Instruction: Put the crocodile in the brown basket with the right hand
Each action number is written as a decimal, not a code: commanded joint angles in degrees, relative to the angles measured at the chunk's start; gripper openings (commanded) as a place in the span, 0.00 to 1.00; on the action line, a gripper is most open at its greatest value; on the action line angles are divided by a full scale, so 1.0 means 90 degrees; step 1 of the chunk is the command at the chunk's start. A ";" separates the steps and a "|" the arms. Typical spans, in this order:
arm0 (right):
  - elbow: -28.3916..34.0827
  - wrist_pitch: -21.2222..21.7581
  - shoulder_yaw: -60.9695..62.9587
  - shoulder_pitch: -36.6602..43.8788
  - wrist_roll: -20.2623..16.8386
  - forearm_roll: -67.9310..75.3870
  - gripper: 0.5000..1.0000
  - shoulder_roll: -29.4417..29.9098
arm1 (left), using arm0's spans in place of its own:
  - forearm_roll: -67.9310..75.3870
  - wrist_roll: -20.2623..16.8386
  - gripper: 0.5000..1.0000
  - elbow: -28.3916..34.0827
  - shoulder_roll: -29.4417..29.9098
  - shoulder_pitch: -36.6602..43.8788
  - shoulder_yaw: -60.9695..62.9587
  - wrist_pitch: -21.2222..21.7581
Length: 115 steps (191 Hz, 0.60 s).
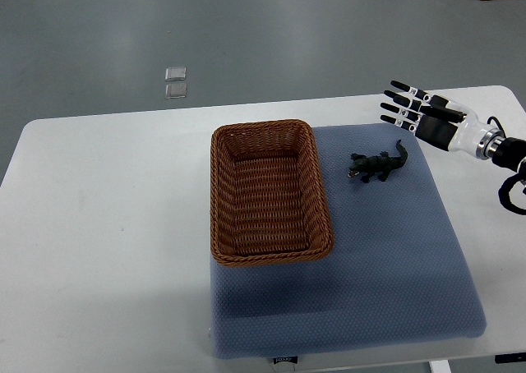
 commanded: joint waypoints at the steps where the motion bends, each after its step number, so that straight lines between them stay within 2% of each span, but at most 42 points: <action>1: 0.0008 0.0000 0.0000 0.0001 0.0000 0.0000 0.87 0.0000 | 0.0000 -0.0010 1.00 0.0010 0.0000 0.0000 0.0000 -0.0006; 115: -0.0002 0.0000 0.0000 0.0069 0.0039 -0.0430 0.87 -0.0058 | 0.0000 -0.0020 1.00 0.0059 0.0000 -0.0098 0.0010 0.0052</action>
